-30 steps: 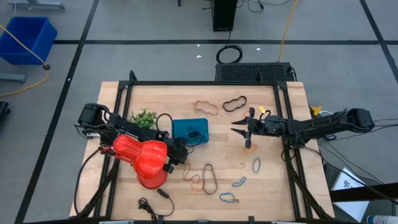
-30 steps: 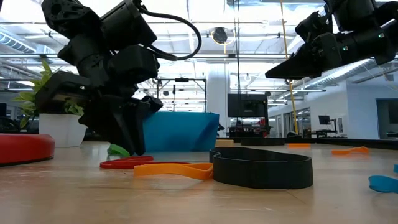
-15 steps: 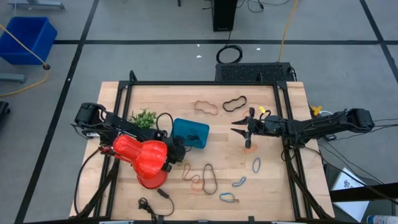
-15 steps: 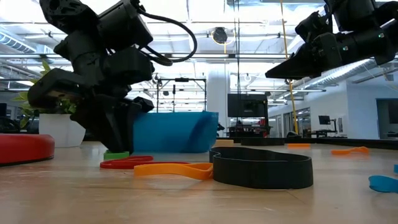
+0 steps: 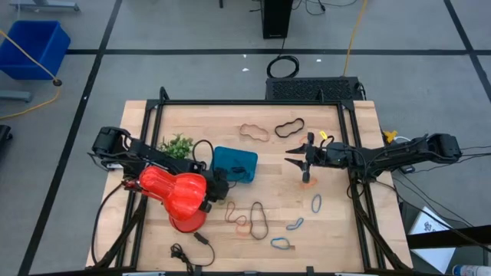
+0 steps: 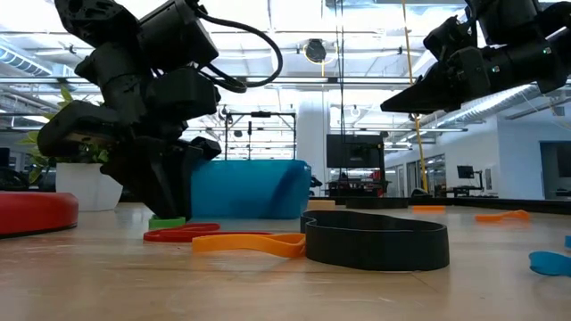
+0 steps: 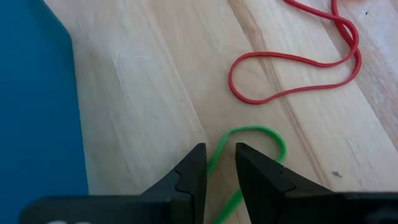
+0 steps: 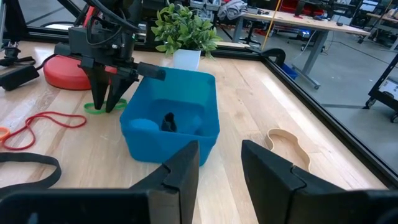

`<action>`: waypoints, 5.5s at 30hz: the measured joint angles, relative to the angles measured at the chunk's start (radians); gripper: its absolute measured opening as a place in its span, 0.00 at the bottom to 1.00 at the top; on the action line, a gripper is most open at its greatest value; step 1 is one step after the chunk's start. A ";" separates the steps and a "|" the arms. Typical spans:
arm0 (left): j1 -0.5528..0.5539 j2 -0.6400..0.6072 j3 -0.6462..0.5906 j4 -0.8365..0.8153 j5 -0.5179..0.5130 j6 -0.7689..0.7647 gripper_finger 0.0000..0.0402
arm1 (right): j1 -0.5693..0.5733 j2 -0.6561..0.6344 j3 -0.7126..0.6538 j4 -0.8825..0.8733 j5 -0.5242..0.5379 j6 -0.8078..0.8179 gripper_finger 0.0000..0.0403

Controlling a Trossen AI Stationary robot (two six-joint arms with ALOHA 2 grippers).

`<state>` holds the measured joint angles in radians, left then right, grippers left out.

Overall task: Pick and place rubber bands into bin
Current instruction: Put the green rubber band into the blue bin, then put the red rubber band into the blue bin

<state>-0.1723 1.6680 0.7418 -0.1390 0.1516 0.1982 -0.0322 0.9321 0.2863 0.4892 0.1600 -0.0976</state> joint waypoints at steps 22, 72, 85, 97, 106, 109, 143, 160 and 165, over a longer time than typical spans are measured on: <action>-0.014 0.000 0.000 0.022 -0.054 0.003 0.23 | 0.000 0.000 0.000 0.000 0.000 -0.016 0.28; -0.013 0.000 0.000 0.037 -0.058 -0.025 0.01 | 0.000 0.000 0.000 0.000 0.000 -0.019 0.28; -0.014 0.000 0.000 0.039 -0.064 -0.012 0.01 | 0.000 0.000 0.000 0.000 0.000 -0.019 0.28; -0.019 -0.135 -0.001 0.038 -0.078 0.006 0.00 | 0.000 0.000 0.000 0.005 0.000 -0.019 0.28; -0.017 -0.285 0.001 0.093 -0.240 0.036 0.01 | 0.000 0.000 0.000 0.007 0.000 -0.019 0.28; -0.015 -0.322 0.000 0.107 -0.401 0.044 0.01 | 0.000 0.000 0.000 0.007 0.000 -0.019 0.28; 0.124 -0.166 0.000 0.118 -0.419 -0.033 0.01 | 0.000 0.000 0.000 0.007 0.000 -0.019 0.28; 0.124 -0.166 0.000 0.140 -0.422 -0.025 0.26 | 0.000 0.000 0.000 0.007 0.000 -0.019 0.28; 0.124 -0.166 0.000 0.140 -0.422 -0.028 0.35 | 0.000 0.000 0.000 0.007 0.000 -0.019 0.28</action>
<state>-0.0486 1.5024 0.7418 0.0008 -0.2705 0.1702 -0.0322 0.9325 0.2867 0.4961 0.1596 -0.1164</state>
